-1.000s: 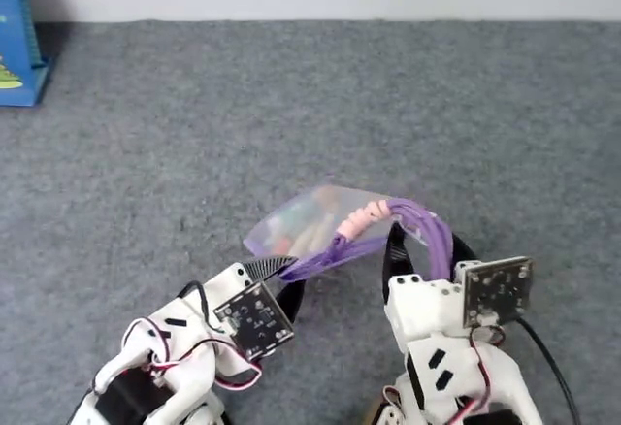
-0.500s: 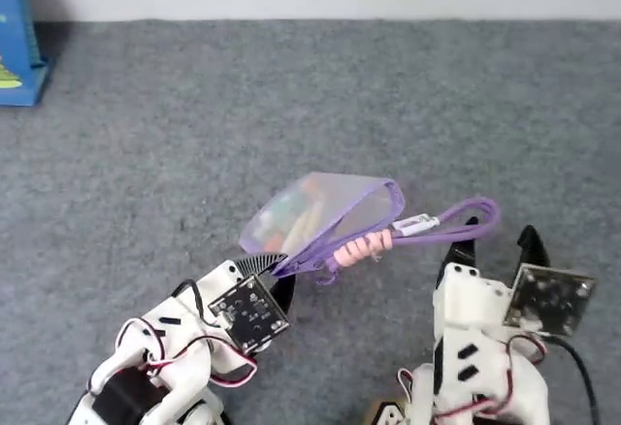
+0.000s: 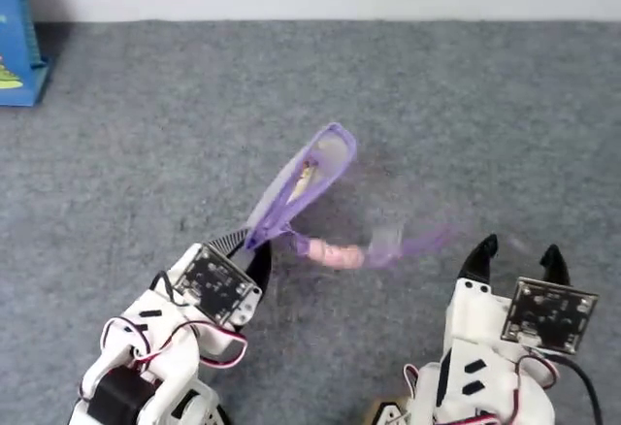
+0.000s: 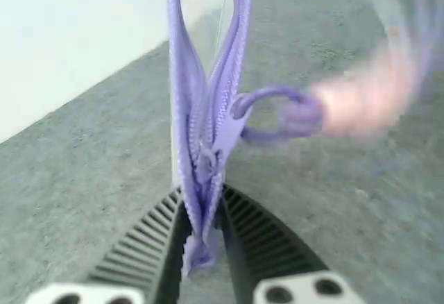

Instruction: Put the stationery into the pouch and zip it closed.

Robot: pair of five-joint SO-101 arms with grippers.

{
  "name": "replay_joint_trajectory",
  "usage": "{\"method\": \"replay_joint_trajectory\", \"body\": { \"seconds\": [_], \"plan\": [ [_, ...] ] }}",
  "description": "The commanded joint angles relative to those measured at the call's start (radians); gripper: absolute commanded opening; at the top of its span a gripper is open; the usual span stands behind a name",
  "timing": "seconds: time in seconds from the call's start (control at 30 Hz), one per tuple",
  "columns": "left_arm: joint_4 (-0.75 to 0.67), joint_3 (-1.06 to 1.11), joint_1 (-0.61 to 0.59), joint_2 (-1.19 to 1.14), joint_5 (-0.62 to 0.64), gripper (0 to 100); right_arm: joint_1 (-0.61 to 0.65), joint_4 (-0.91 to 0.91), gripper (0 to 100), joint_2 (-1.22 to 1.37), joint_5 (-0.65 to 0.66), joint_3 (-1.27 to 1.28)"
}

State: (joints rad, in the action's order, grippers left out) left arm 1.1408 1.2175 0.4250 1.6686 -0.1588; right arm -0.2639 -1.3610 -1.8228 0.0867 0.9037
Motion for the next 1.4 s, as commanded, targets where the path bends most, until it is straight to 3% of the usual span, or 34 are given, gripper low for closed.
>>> {"method": "replay_joint_trajectory", "body": {
  "seconds": [0.0, 0.17, 0.33, 0.53, 0.77, 0.93, 1.37],
  "plan": [
    [-0.018, -0.031, -0.032, 0.002, 0.015, 1, -0.024, -0.008, 22.9, 0.01, 0.048, -0.048],
    [-0.018, -0.031, -0.035, 0.002, 0.015, 1, 0.015, -0.008, 22.8, 0.019, 0.13, -0.051],
    [-0.018, -0.031, -0.034, 0.002, 0.015, 1, 0.32, -0.091, 22.6, 0.166, 0.12, -0.052],
    [-0.018, -0.028, -0.031, 0.002, 0.015, 1, 0.665, -0.068, 22.9, 0.343, -0.02, -0.052],
    [-0.018, -0.027, -0.029, 0.002, 0.015, 1, 0.937, 0.012, 22.6, 0.349, -0.025, -0.051],
    [-0.018, -0.027, -0.029, 0.002, 0.015, 1, 1.0, 0.093, 22.6, 0.351, -0.025, -0.044],
    [-0.018, -0.027, -0.029, 0.002, 0.015, 1, 1.009, 0.367, 22.5, 0.352, -0.058, 0.1]
  ]
}}
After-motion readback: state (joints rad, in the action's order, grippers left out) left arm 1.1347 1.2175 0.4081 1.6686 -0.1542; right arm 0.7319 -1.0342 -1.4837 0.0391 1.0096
